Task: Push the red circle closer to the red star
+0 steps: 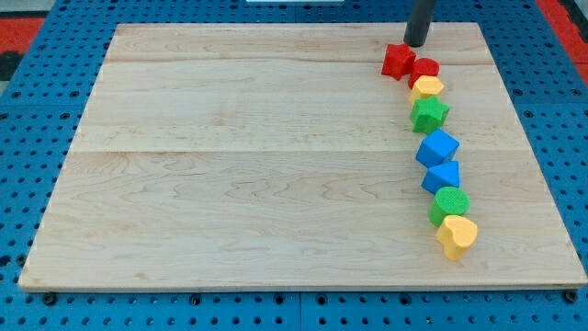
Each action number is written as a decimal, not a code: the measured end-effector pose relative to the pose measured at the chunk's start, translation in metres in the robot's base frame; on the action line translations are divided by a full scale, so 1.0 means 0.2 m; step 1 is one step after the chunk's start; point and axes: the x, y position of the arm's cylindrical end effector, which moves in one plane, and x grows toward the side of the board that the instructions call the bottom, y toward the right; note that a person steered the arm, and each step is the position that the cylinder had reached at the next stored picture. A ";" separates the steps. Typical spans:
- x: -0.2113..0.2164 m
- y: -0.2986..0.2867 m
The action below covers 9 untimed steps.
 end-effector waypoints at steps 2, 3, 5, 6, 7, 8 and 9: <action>0.01 0.42; 0.13 0.32; 0.25 0.14; 0.25 0.14; 0.25 0.11; 0.25 0.01; 0.24 -0.05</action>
